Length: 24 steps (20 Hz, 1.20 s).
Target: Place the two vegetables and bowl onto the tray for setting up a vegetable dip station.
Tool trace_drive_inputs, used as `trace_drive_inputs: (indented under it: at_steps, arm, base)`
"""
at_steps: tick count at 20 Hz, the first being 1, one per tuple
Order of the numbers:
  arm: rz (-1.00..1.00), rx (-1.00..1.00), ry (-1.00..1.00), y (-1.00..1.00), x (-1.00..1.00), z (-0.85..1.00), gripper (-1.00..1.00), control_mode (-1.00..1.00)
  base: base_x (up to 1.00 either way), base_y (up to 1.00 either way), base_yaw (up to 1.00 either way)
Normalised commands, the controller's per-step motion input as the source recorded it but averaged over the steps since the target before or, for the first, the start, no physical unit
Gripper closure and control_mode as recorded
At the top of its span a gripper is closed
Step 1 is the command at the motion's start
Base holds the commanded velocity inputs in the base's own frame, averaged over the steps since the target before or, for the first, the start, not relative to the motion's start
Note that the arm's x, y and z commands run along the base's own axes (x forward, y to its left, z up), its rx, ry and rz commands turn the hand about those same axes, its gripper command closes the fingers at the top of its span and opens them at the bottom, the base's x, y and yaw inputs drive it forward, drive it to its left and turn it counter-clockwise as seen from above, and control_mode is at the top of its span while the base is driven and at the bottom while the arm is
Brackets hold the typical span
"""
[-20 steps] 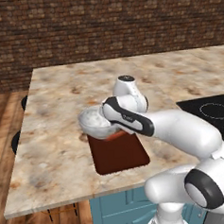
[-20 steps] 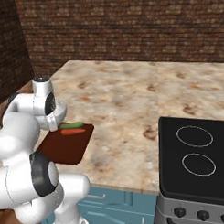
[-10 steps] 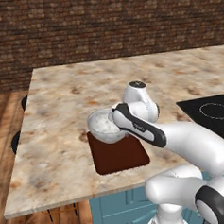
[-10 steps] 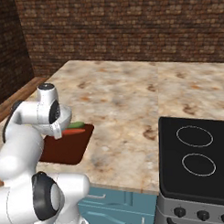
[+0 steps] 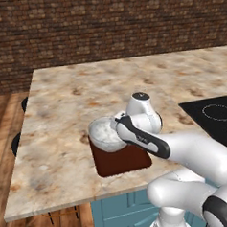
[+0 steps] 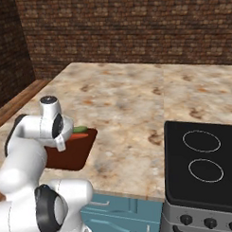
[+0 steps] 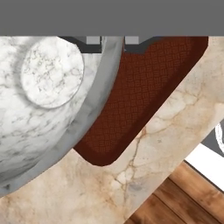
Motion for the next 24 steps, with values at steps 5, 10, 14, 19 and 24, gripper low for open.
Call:
trace_drive_inputs:
  at_steps: [5, 10, 14, 19, 24]
  arm:
    - [0.0, 0.0, -0.02, -0.04, -0.01, -0.25, 1.0, -1.0]
    - [0.0, 0.0, -0.01, -0.11, 0.0, -0.21, 1.0, -1.0]
    - [0.0, 0.0, 0.0, -0.17, 0.0, -0.18, 1.0, -1.0]
    - [0.0, 0.0, 0.0, -0.27, 0.0, -0.18, 1.0, -1.0]
    - [0.0, 0.0, 0.0, -0.2, -0.02, -0.17, 1.0, -1.0]
  base:
    - [0.0, 0.0, 0.0]
    - [0.0, 0.0, 0.0]
    - [0.0, 0.0, 0.0]
    - [0.0, 0.0, 0.0]
    - [0.0, 0.0, 0.0]
